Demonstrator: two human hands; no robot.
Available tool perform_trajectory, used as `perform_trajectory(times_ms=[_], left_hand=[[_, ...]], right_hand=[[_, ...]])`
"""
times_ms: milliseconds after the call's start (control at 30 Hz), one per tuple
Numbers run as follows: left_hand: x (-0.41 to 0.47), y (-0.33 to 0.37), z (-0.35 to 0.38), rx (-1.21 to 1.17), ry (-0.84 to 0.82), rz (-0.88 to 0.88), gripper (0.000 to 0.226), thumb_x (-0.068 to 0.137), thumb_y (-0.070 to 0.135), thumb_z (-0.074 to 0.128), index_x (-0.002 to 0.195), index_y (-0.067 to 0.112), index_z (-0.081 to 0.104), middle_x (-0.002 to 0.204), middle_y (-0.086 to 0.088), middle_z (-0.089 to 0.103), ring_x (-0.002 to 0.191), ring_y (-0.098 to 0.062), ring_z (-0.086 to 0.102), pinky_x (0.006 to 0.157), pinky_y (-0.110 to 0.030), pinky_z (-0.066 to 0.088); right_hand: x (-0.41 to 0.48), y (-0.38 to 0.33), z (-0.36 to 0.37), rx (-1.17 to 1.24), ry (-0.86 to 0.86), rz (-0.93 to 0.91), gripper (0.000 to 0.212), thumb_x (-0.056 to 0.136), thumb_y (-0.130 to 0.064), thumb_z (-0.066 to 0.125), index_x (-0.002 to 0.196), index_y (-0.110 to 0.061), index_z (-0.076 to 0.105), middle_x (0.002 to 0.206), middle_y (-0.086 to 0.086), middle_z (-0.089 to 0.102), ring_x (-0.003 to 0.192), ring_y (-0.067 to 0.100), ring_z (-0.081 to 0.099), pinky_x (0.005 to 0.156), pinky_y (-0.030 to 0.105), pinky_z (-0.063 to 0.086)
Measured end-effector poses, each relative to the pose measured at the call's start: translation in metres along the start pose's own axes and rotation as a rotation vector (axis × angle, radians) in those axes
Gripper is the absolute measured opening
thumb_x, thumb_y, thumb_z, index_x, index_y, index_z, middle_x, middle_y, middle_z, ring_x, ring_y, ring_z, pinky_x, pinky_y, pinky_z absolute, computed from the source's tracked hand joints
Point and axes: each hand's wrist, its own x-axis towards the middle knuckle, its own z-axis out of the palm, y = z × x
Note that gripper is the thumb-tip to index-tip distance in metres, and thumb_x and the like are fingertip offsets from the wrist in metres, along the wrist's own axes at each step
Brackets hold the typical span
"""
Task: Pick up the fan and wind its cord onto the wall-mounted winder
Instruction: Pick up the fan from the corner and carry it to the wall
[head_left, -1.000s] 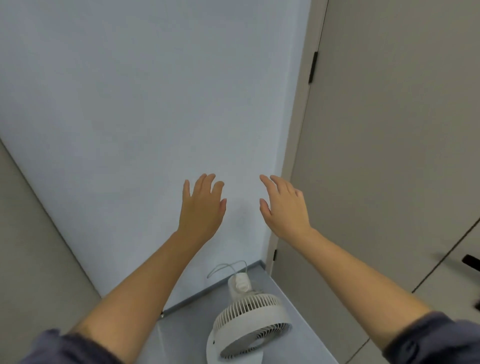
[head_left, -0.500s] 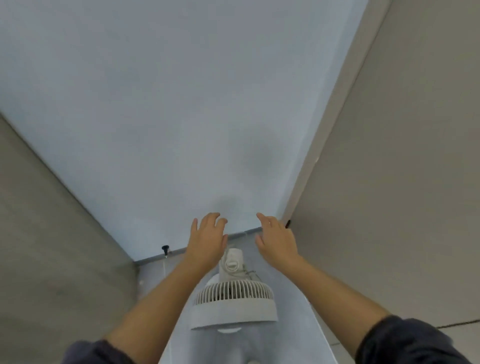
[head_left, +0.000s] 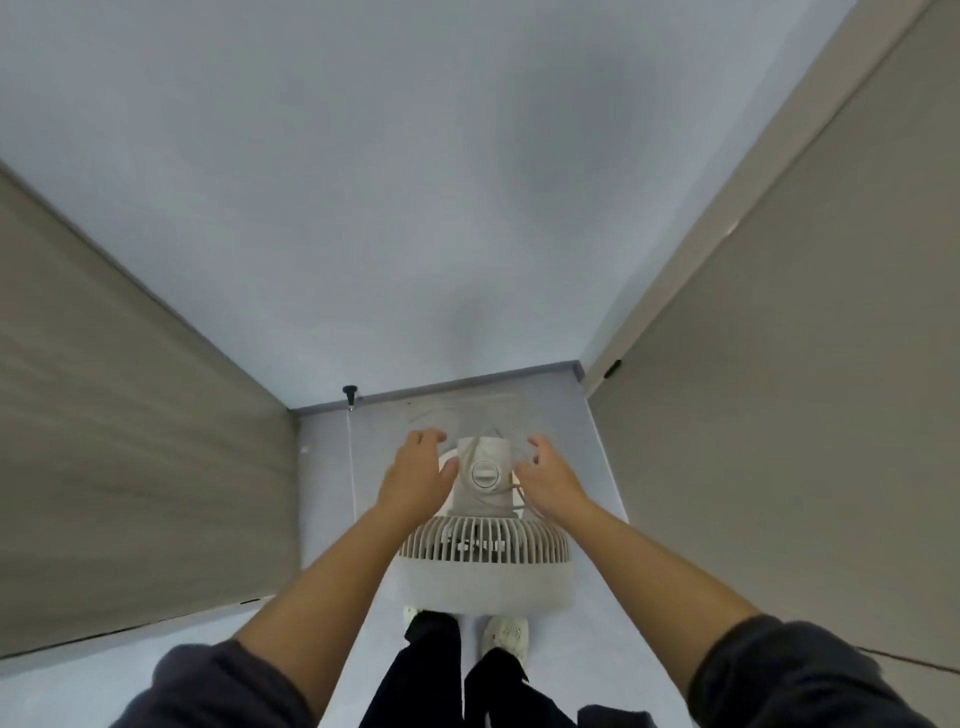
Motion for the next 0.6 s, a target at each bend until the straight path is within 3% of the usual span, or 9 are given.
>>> perform_trajectory(times_ms=[100,233,300,433,533,600], left_hand=[[0.017,-0.007,0.012,-0.300,-0.180,-0.194,0.057,0.092,0.039,0.057,0.139,0.011,0.039,0.143,-0.011,0.044,0.126,-0.024,0.048,0.096,-0.030,0.038],[0.039,-0.015,0.028,-0.542,-0.414,-0.397,0.071,0.089,0.051,0.055,0.145,0.015,0.030,0.143,-0.009,0.043,0.124,-0.026,0.049,0.095,-0.038,0.045],[0.048,-0.015,0.036,-0.617,-0.492,-0.443,0.068,0.089,0.051,0.053,0.144,0.018,0.029,0.138,-0.008,0.048,0.119,-0.026,0.053,0.095,-0.043,0.048],[0.057,-0.015,0.048,-0.471,-0.452,-0.332,0.047,0.095,0.039,0.035,0.135,0.016,0.037,0.127,-0.013,0.055,0.107,-0.028,0.055,0.094,-0.043,0.046],[0.058,-0.029,0.053,-0.455,-0.386,-0.328,0.035,0.097,0.032,0.028,0.121,0.015,0.048,0.117,-0.016,0.059,0.100,-0.030,0.057,0.094,-0.047,0.048],[0.062,-0.033,0.057,-0.524,-0.397,-0.426,0.035,0.098,0.032,0.027,0.115,0.012,0.052,0.117,-0.019,0.059,0.104,-0.033,0.058,0.096,-0.051,0.048]], right_hand=[[0.015,-0.004,0.009,0.269,-0.067,0.178,0.052,0.097,-0.036,0.047,0.143,-0.015,0.034,0.139,0.008,0.047,0.122,0.026,0.049,0.096,0.036,0.041],[0.032,-0.010,0.017,0.468,-0.104,0.332,0.037,0.099,-0.036,0.039,0.132,-0.021,0.043,0.118,0.000,0.051,0.101,0.018,0.050,0.073,0.031,0.044],[0.037,-0.010,0.022,0.525,-0.115,0.386,0.031,0.098,-0.036,0.035,0.123,-0.022,0.048,0.113,0.003,0.055,0.097,0.019,0.054,0.078,0.036,0.046],[0.047,-0.011,0.028,0.586,-0.078,0.428,0.037,0.102,-0.037,0.030,0.122,-0.016,0.053,0.101,-0.001,0.058,0.083,0.011,0.055,0.067,0.027,0.044],[0.052,-0.011,0.029,0.602,-0.074,0.453,0.039,0.102,-0.043,0.029,0.121,-0.019,0.054,0.113,0.001,0.055,0.095,0.012,0.053,0.083,0.027,0.042],[0.054,-0.013,0.031,0.645,-0.106,0.489,0.036,0.102,-0.047,0.027,0.113,-0.024,0.051,0.104,0.000,0.056,0.080,0.009,0.055,0.069,0.023,0.045]])
